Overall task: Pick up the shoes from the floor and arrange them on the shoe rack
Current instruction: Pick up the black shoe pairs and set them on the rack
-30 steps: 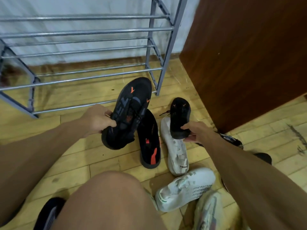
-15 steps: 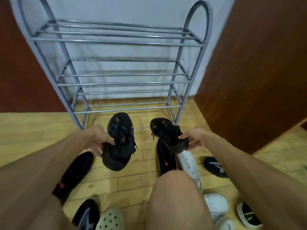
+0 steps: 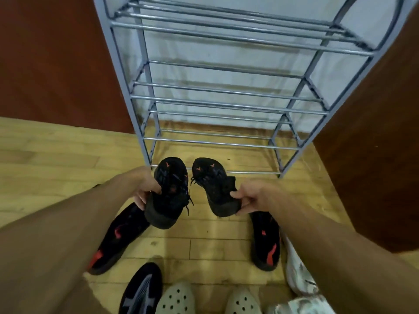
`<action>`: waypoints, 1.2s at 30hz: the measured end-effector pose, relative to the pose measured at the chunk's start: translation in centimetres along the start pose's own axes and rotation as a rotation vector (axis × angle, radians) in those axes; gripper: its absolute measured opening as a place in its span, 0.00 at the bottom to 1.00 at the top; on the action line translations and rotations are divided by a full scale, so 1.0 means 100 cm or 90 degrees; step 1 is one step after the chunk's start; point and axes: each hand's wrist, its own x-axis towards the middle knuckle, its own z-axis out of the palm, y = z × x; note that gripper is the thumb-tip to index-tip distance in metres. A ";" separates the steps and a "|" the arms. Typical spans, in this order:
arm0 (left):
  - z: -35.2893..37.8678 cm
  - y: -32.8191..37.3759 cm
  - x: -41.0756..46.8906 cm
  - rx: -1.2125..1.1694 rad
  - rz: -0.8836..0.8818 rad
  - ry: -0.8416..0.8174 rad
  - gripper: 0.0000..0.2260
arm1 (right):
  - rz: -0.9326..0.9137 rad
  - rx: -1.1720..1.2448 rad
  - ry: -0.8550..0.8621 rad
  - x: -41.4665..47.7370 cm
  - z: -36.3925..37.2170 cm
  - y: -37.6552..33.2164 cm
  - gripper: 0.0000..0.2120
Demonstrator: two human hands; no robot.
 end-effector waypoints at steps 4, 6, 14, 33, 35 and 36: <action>0.009 -0.001 0.054 -0.074 0.005 0.047 0.08 | -0.025 0.096 0.022 0.060 0.010 0.007 0.06; 0.014 -0.001 0.081 -0.111 0.019 0.069 0.10 | -0.043 0.139 0.036 0.091 0.014 0.007 0.02; 0.011 0.021 0.182 -0.087 0.071 0.190 0.09 | -0.056 0.289 0.037 0.189 0.025 -0.027 0.13; 0.045 0.015 0.246 -0.308 -0.016 0.145 0.20 | -0.125 0.247 0.040 0.262 0.060 -0.051 0.16; 0.045 0.012 0.245 -0.435 -0.025 0.119 0.23 | -0.130 0.270 0.033 0.263 0.058 -0.053 0.16; 0.044 0.012 0.244 -0.458 -0.018 0.132 0.24 | -0.134 0.274 0.033 0.263 0.058 -0.054 0.17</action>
